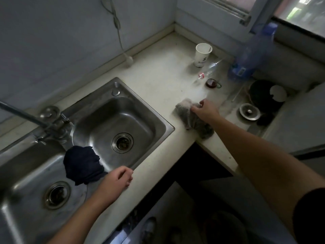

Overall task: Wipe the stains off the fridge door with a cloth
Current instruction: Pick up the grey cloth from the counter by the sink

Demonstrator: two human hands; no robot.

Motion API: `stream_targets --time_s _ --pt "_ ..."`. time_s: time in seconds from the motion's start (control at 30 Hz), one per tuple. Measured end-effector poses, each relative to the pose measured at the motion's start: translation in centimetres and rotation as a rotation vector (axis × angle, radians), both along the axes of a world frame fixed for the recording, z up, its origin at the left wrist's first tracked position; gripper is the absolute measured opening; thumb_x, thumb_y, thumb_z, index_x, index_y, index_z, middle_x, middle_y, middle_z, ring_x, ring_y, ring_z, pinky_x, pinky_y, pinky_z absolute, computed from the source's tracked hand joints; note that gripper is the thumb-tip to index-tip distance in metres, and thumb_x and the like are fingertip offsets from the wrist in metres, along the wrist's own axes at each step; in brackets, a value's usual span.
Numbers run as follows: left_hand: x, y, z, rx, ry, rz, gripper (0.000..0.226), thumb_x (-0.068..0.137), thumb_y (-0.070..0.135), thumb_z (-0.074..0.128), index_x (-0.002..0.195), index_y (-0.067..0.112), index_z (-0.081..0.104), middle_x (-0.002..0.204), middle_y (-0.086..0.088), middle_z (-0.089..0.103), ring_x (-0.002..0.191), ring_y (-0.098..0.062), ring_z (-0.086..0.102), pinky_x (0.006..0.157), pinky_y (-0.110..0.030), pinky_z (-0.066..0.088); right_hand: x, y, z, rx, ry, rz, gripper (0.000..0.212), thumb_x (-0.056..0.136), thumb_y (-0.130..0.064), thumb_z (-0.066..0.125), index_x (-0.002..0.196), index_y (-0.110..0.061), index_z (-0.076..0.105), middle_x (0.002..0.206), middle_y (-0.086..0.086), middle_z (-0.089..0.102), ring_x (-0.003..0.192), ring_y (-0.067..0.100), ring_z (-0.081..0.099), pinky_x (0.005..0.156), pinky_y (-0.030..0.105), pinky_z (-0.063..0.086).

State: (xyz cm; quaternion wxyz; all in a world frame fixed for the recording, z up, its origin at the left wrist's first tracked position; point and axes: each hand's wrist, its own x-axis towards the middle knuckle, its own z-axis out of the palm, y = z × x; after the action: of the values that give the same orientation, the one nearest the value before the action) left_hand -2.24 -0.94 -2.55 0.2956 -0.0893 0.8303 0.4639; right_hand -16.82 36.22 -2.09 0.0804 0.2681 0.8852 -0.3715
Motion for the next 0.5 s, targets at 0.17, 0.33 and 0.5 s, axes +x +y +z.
stream_targets --time_s 0.17,0.33,0.5 --pt "-0.6 -1.1 -0.7 0.012 -0.018 0.0 0.021 0.097 0.028 0.058 0.081 0.026 0.071 0.087 -0.004 0.075 0.071 -0.009 0.067 0.077 -0.032 0.056 -0.1 1.5 -0.1 -0.016 -0.058 -0.042 0.05 0.088 -0.048 0.072 0.118 -0.009 0.067 0.118 0.013 0.069 0.111 0.032 0.065 0.091 0.037 0.051" --pt "-0.6 -1.5 -0.7 -0.011 -0.003 0.007 0.022 0.097 0.028 0.058 0.079 0.026 0.071 0.084 -0.002 0.076 0.07 -0.008 0.067 0.076 -0.03 0.054 -0.1 0.7 -0.6 0.068 -0.099 0.033 0.065 0.078 -0.058 0.08 0.112 -0.005 0.066 0.1 0.007 0.063 0.093 0.025 0.06 0.08 0.035 0.049" --pt "0.6 -1.6 0.1 -0.015 -0.027 0.048 0.021 0.097 0.024 0.058 0.082 0.02 0.071 0.083 -0.008 0.074 0.069 -0.011 0.063 0.073 -0.028 0.053 1.6 -1.5 -0.2 0.122 -0.047 0.177 0.051 0.081 -0.042 0.082 0.113 -0.008 0.063 0.099 0.006 0.061 0.097 0.026 0.06 0.078 0.035 0.045"
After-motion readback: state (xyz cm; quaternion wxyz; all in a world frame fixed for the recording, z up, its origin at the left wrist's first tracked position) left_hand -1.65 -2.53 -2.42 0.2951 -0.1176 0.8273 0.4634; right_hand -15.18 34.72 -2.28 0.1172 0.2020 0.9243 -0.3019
